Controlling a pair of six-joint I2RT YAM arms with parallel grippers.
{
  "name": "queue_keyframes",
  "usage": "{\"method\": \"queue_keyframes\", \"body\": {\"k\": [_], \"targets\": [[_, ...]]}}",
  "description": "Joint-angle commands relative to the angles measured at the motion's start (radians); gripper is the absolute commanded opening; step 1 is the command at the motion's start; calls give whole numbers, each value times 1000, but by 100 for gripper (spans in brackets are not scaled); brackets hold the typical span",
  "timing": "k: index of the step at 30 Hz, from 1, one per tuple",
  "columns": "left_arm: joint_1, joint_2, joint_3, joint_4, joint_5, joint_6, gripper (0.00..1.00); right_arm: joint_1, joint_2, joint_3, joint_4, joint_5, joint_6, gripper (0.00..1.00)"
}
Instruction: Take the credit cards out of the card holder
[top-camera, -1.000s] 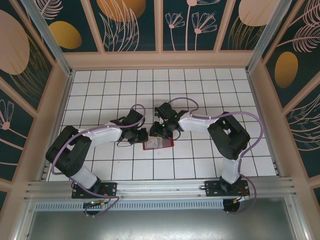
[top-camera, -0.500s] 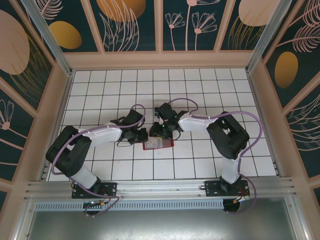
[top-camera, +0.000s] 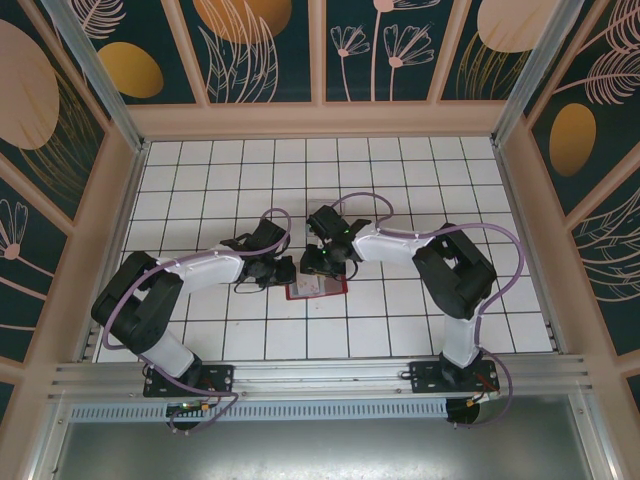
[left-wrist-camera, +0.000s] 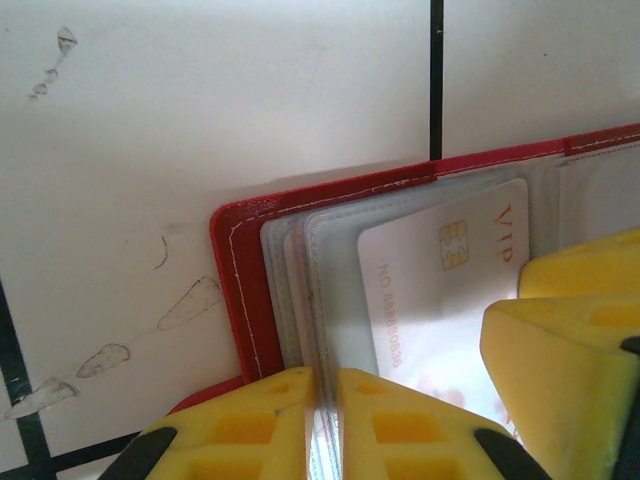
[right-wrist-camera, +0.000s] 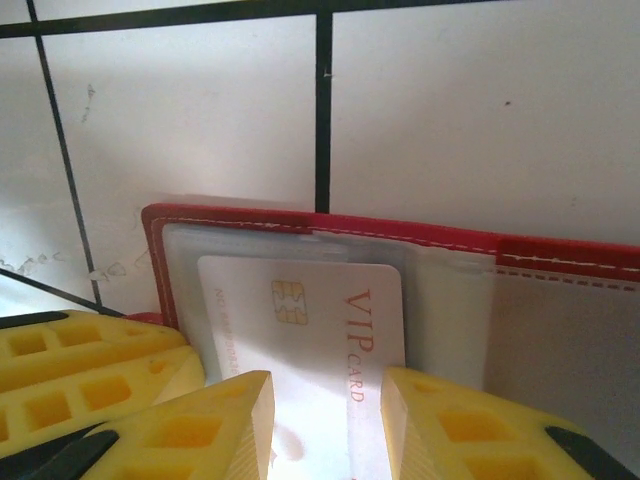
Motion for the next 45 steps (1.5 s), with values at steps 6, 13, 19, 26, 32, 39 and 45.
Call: {"method": "queue_keyframes", "body": {"k": [6, 13, 19, 26, 32, 39, 45], "targets": [[-6, 23, -2, -35, -15, 2, 16, -1, -24, 19, -31, 43, -10, 35], [-6, 36, 6, -70, -56, 12, 14, -40, -103, -71, 52, -42, -17, 35], [-6, 42, 8, -76, -59, 15, 13, -81, -120, -169, 152, -142, -46, 30], [-6, 47, 12, -78, -58, 11, 13, -90, -98, -199, 188, -168, -68, 20], [-6, 52, 16, -79, -57, 13, 12, -90, -75, -204, 206, -183, -69, 19], [-8, 60, 16, -78, -55, 13, 12, -91, -52, -206, 213, -186, -71, 21], [-6, 65, 20, -78, -54, 13, 12, -92, -39, -213, 235, -208, -69, 22]]}}
